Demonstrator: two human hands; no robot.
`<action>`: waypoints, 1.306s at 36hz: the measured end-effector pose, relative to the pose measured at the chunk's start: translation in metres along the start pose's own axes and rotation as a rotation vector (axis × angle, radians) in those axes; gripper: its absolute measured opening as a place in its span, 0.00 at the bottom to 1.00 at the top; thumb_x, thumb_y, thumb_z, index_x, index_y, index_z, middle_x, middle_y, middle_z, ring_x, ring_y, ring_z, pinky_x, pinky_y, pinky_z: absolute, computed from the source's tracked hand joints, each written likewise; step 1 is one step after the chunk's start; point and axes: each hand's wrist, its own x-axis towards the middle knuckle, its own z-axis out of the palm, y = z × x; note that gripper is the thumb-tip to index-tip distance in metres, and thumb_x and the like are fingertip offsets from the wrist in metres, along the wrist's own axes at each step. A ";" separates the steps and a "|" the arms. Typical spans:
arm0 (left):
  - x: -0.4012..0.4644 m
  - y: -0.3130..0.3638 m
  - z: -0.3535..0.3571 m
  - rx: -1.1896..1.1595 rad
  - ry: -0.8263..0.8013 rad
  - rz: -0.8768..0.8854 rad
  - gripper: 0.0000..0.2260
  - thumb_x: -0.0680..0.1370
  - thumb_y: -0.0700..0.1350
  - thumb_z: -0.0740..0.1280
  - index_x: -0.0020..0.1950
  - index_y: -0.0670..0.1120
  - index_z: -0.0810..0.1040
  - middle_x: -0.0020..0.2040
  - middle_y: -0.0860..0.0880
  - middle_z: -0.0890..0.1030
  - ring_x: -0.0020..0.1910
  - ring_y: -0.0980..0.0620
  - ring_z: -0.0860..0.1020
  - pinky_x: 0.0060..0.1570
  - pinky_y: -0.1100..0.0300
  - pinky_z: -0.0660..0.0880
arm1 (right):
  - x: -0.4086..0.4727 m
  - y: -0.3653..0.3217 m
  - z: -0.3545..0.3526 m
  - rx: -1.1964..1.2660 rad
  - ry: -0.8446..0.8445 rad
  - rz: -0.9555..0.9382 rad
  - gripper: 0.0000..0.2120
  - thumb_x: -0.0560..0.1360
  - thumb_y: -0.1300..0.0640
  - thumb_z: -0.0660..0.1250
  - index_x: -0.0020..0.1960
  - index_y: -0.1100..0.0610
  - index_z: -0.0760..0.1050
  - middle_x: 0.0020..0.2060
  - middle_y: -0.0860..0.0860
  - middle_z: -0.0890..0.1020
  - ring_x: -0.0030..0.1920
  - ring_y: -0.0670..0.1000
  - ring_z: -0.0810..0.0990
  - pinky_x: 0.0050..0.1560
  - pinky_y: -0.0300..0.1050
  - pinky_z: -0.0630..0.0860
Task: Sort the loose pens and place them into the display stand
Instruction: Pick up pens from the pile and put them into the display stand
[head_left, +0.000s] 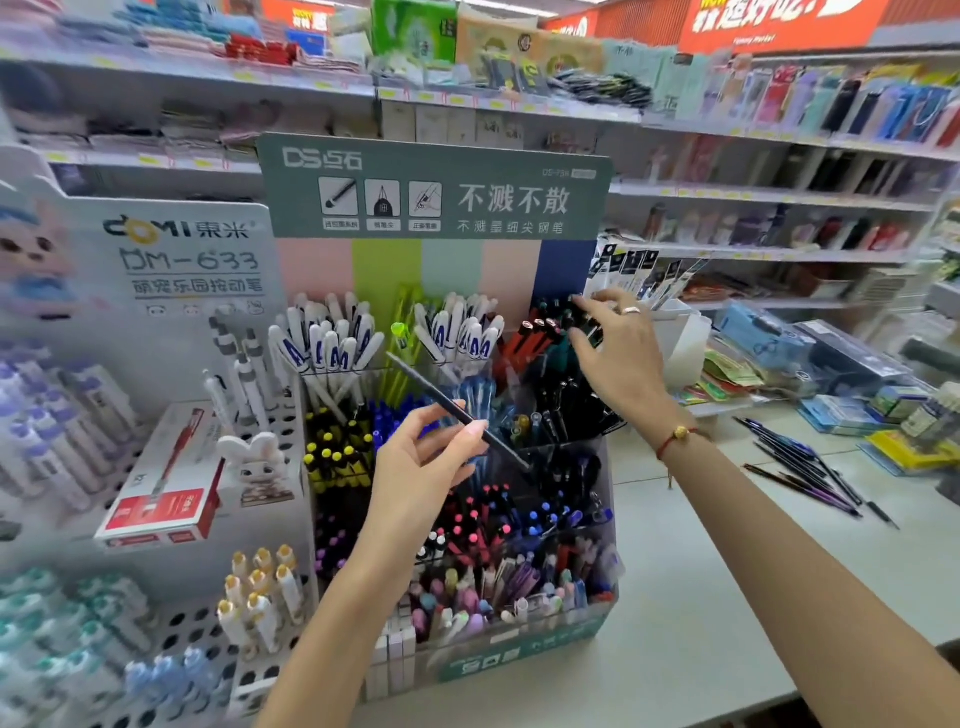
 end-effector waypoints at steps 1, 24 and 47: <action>0.001 0.001 0.002 -0.009 0.007 0.015 0.10 0.74 0.44 0.70 0.55 0.49 0.77 0.47 0.51 0.85 0.46 0.58 0.83 0.51 0.62 0.79 | -0.010 -0.004 -0.004 0.079 0.041 0.017 0.16 0.78 0.57 0.64 0.66 0.55 0.74 0.60 0.53 0.73 0.63 0.53 0.69 0.63 0.42 0.66; 0.074 -0.068 0.047 1.314 -0.047 0.872 0.18 0.74 0.42 0.72 0.63 0.47 0.77 0.50 0.49 0.83 0.54 0.46 0.79 0.61 0.49 0.72 | -0.069 0.031 -0.079 0.131 -0.038 0.088 0.02 0.79 0.57 0.63 0.50 0.55 0.71 0.40 0.48 0.78 0.39 0.46 0.76 0.42 0.45 0.72; 0.060 -0.063 0.056 1.169 -0.075 0.974 0.19 0.76 0.41 0.68 0.67 0.46 0.74 0.65 0.51 0.76 0.67 0.51 0.70 0.72 0.51 0.61 | -0.107 0.062 0.014 0.124 0.016 -0.002 0.27 0.78 0.59 0.64 0.74 0.50 0.62 0.68 0.46 0.68 0.63 0.47 0.71 0.54 0.40 0.74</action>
